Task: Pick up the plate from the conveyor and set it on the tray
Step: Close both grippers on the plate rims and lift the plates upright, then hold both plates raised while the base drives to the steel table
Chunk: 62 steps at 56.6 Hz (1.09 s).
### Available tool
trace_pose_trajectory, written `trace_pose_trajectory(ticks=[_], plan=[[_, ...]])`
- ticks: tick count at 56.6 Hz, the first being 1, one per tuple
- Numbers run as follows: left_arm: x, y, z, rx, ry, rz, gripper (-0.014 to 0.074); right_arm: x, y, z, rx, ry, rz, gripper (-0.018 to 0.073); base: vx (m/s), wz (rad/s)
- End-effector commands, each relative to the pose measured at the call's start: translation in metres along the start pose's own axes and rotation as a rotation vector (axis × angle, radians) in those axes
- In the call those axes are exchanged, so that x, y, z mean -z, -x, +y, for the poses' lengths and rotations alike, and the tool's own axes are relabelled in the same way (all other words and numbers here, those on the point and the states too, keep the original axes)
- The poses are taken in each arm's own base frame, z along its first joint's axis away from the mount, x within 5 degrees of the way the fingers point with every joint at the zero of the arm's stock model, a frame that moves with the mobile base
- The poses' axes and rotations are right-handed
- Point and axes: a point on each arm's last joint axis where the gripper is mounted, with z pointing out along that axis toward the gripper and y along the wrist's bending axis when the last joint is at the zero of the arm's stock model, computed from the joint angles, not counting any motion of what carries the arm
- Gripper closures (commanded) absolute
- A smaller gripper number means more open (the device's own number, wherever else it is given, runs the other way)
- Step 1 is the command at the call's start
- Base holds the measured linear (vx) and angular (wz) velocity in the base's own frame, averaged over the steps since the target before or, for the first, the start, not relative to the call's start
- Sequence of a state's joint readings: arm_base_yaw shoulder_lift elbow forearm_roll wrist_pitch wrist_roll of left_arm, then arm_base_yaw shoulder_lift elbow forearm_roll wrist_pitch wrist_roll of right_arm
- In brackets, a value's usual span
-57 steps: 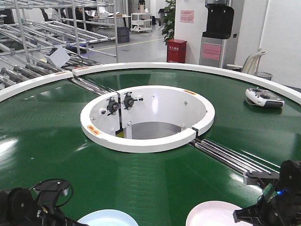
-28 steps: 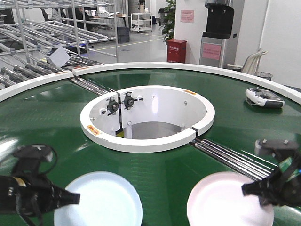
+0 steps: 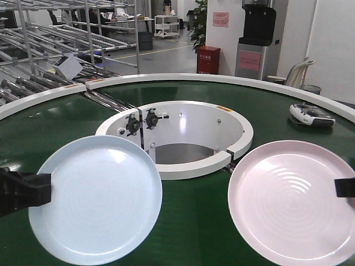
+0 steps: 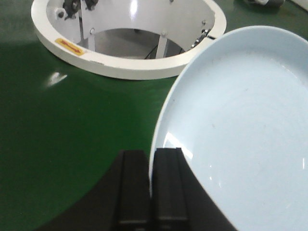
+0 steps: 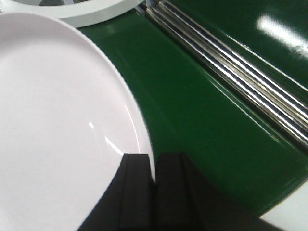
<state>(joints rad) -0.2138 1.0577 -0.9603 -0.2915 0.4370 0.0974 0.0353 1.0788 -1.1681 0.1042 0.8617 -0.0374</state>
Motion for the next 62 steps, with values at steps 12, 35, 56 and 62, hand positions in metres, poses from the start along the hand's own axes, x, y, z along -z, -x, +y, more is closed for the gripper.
trace_pose_trajectory(ticks=[12, 35, 56, 62], plan=[[0.029, 0.021, -0.006, -0.001, -0.018, -0.188, 0.0602, 0.043, 0.005, 0.003, 0.009, 0.004, -0.173, 0.0571, 0.0, 0.0], [0.028, 0.021, -0.006, 0.0, -0.018, -0.181, 0.0602, 0.043, 0.005, 0.003, 0.013, 0.003, -0.171, 0.0571, 0.0, 0.0], [0.028, 0.021, -0.006, 0.0, -0.018, -0.181, 0.0602, 0.043, 0.005, 0.003, 0.013, 0.003, -0.171, 0.0571, 0.0, 0.0], [0.028, 0.021, -0.006, 0.0, -0.018, -0.181, 0.0602, 0.043, 0.005, 0.003, 0.013, 0.003, -0.171, 0.0571, 0.0, -0.01]])
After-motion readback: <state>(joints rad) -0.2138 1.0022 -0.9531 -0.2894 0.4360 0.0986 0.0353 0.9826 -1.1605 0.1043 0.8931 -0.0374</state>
